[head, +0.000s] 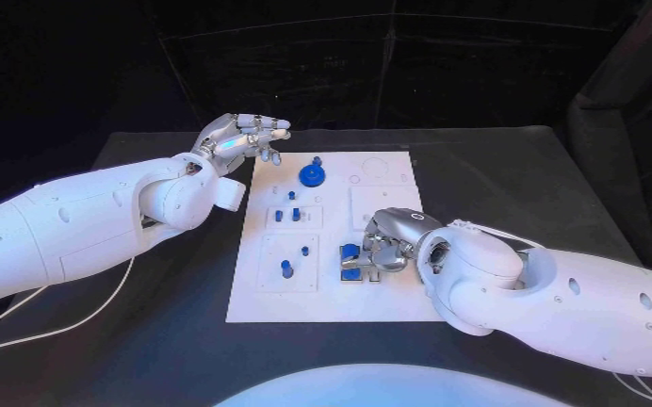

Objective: Assemble the parts on the task board

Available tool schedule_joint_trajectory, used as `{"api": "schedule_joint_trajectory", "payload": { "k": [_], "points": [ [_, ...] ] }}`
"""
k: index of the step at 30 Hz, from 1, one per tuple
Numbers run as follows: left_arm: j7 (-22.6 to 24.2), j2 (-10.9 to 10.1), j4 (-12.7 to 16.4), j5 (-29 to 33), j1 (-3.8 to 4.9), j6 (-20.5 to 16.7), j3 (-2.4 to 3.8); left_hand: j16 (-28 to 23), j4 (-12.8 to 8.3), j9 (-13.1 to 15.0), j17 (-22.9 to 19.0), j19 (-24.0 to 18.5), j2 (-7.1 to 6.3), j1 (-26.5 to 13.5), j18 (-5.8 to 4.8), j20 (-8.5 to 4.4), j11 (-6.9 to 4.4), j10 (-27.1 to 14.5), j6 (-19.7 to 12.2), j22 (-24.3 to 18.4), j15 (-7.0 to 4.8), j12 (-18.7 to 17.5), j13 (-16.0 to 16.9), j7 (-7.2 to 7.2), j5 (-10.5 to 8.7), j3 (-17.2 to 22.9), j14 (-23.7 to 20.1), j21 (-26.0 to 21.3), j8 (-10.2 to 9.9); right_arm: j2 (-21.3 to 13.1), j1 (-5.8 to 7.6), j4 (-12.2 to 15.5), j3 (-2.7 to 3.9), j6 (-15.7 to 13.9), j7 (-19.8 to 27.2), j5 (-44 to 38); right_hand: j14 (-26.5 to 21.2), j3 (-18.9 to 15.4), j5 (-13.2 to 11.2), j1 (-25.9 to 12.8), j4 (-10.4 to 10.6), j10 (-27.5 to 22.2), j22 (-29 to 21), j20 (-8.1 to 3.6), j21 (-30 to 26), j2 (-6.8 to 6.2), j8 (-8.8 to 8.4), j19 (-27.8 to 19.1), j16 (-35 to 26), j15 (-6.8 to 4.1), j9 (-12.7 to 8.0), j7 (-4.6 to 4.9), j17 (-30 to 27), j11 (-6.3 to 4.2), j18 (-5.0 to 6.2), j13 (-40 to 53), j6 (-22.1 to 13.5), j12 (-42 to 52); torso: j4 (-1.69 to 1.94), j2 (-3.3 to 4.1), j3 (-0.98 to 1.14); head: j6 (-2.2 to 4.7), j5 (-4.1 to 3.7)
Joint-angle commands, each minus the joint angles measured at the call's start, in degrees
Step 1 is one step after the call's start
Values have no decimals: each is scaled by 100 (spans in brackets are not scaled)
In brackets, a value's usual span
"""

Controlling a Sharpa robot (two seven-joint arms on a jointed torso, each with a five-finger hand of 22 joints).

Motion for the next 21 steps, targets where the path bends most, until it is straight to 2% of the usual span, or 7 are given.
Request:
{"api": "schedule_joint_trajectory", "payload": {
  "k": [1,5,12,17,21],
  "points": [
    [9,-3,5,11,7,76,2,2,-22,-8,-5,-14,10,-6,75,24,-5,-44,-40,-8,-12,38,-5,17,20,-2,-47,-33,38,-47,5,46,1,14,266,90,420,15,38,246,-88,-36,-4,28,18,-13,-37,-11,-26,-2,9,23,563,15,-82,-9,-11,-48,-4,-1,2,0,10],
    [4,-6,2,11,6,78,1,2,-22,-8,-5,-14,10,-6,75,24,-5,-44,-40,-8,-12,38,-5,17,20,-2,-47,-33,38,-86,5,63,1,3,310,109,420,13,48,395,-127,-39,4,31,20,-21,-47,-12,-27,2,15,27,567,19,-83,-7,-14,-64,-12,2,2,9,10],
    [1,9,-6,11,6,81,-1,2,-22,-8,-5,-14,10,-6,75,24,-5,-44,-40,-8,-12,38,-5,17,20,-2,-47,-33,38,-31,6,-33,1,-156,233,118,424,24,94,473,-102,-24,35,33,34,96,-49,-1,-23,2,24,26,580,17,-88,22,1,-46,0,9,-4,31,-25],
    [-3,12,-7,11,6,79,-3,2,-22,-8,-5,-14,10,-6,75,24,-5,-44,-40,-8,-12,38,-5,17,20,-2,-47,-33,38,11,6,-106,1,-148,251,119,425,21,121,511,-107,-22,39,33,36,120,-51,0,-22,1,27,24,584,16,-89,24,5,-50,6,9,-8,27,-28],
    [-4,7,-6,11,6,75,-3,2,-22,-8,-5,-14,10,-6,75,24,-5,-44,-40,-8,-12,38,-5,17,20,-2,-47,-33,38,24,6,-139,1,-132,282,117,424,32,201,757,-236,-25,38,31,34,127,-62,-4,-26,0,34,26,581,16,-88,28,2,-68,1,9,-6,18,-24]
  ]
}}
